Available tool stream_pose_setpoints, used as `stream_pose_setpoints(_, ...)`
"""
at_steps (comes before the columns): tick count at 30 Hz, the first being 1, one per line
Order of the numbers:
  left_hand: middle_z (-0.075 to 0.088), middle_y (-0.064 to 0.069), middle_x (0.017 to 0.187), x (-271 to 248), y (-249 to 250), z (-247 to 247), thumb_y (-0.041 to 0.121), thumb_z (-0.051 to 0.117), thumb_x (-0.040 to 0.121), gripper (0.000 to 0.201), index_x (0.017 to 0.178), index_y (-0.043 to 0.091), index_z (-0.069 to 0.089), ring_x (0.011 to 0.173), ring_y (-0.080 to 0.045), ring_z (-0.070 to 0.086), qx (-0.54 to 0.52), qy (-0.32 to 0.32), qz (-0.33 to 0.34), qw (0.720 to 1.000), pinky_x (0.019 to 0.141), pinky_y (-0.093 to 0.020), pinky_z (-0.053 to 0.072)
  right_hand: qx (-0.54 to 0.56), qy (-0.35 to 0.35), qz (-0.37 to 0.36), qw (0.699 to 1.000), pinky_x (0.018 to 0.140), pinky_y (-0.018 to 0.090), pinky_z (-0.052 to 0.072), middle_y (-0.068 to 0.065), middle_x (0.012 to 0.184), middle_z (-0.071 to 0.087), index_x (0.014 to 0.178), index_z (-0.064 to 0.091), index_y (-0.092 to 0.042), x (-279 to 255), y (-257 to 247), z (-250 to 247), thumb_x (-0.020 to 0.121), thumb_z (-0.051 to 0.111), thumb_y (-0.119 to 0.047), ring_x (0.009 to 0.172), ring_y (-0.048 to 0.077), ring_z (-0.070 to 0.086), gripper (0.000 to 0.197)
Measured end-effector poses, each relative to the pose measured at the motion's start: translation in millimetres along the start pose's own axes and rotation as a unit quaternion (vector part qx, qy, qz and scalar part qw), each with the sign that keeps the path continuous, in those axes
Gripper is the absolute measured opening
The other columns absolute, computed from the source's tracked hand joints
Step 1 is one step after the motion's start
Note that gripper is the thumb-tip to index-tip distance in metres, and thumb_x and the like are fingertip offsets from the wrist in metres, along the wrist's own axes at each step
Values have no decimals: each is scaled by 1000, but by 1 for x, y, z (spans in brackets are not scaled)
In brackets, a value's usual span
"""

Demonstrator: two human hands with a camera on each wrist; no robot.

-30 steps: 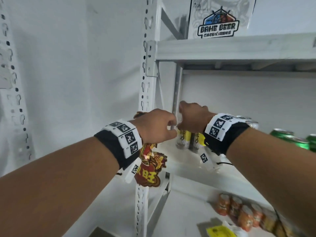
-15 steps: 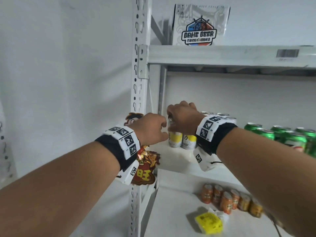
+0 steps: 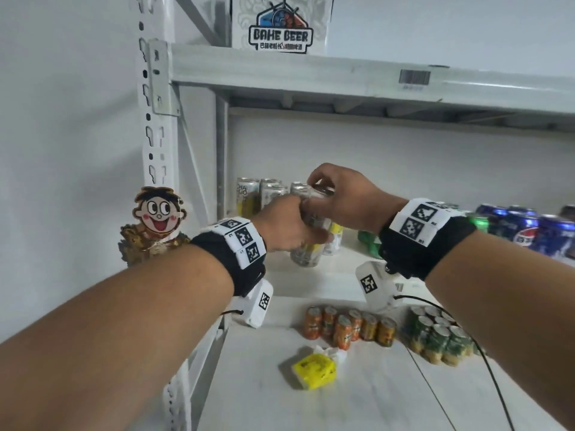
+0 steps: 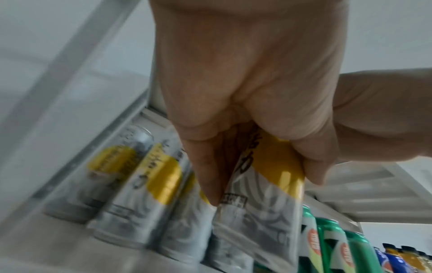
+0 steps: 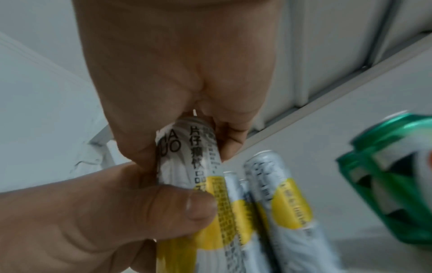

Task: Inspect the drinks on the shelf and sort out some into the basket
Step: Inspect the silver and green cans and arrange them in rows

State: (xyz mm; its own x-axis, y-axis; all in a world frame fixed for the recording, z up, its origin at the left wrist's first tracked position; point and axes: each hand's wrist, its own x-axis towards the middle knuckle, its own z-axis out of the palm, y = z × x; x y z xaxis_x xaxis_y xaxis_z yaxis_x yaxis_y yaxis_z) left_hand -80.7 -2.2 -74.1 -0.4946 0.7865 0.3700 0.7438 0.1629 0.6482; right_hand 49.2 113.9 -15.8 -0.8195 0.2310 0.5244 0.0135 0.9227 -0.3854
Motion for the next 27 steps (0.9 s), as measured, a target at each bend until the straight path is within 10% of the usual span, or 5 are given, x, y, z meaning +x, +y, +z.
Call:
stream_pose_setpoints(8, 83, 9, 107, 41, 42, 85, 47, 97, 70, 52, 114, 27, 79, 104, -13, 79, -73, -52, 2, 996, 101, -43, 62, 155, 33, 109, 981, 84, 50, 64, 2, 105, 75, 119, 65, -24, -37, 101, -39, 82, 84, -51, 95, 25, 75, 49)
stream_pose_setpoints(14, 84, 9, 93, 58, 57, 123, 56, 94, 64, 41, 93, 29, 84, 94, -13, 81, -80, -34, -1, 996, 96, -43, 64, 215, 29, 95, 972, 59, 26, 56, -5, 85, 75, 104, 68, -18, -61, 143, -46, 80, 82, -51, 72, 8, 69, 43)
stream_pose_setpoints(20, 84, 2, 100, 59, 58, 137, 43, 98, 67, 44, 101, 20, 82, 102, -22, 81, -125, -15, -7, 992, 99, -50, 63, 279, 3, 117, 953, 94, 52, 61, 10, 112, 77, 121, 68, -14, -70, 171, -34, 90, 80, -44, 105, 30, 75, 45)
stream_pose_setpoints(27, 83, 3, 113, 44, 35, 145, 40, 99, 68, 58, 118, 21, 76, 106, -16, 80, -169, -82, -13, 982, 96, -38, 61, 332, -21, 119, 936, 94, 59, 59, 17, 111, 76, 118, 68, -5, -90, 187, -21, 97, 72, -39, 105, 39, 74, 40)
